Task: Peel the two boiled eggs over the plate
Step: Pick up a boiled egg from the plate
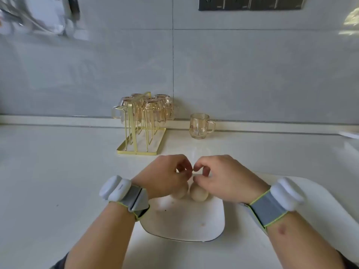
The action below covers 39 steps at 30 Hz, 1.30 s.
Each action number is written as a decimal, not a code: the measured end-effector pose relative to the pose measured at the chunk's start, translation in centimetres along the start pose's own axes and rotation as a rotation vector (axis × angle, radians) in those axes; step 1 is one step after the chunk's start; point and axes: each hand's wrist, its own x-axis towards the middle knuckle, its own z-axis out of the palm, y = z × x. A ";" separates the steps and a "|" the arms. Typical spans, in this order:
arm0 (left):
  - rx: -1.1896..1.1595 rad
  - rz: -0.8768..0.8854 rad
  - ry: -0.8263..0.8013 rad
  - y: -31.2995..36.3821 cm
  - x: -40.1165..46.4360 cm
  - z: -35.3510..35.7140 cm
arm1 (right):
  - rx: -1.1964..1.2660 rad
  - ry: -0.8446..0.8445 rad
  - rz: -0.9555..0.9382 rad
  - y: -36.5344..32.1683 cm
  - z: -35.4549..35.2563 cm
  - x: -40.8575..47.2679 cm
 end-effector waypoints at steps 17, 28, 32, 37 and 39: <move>0.106 -0.034 -0.048 -0.7 -0.6 -2.0 | -0.149 -0.176 0.001 -0.5 0.2 -0.3; -0.017 -0.118 0.411 -3.4 -0.3 -3.4 | -0.172 -0.195 0.082 -0.4 -0.4 -0.7; -0.049 -0.139 0.479 -4.3 0.0 -3.1 | -0.231 -0.197 0.115 -0.1 -0.7 -0.7; 0.037 -0.191 0.407 -5.3 0.3 -2.3 | -0.241 -0.189 0.142 0.2 -0.8 -0.6; 0.134 -0.245 0.241 -5.9 0.3 -1.9 | -0.252 -0.193 0.144 0.2 -0.7 -0.6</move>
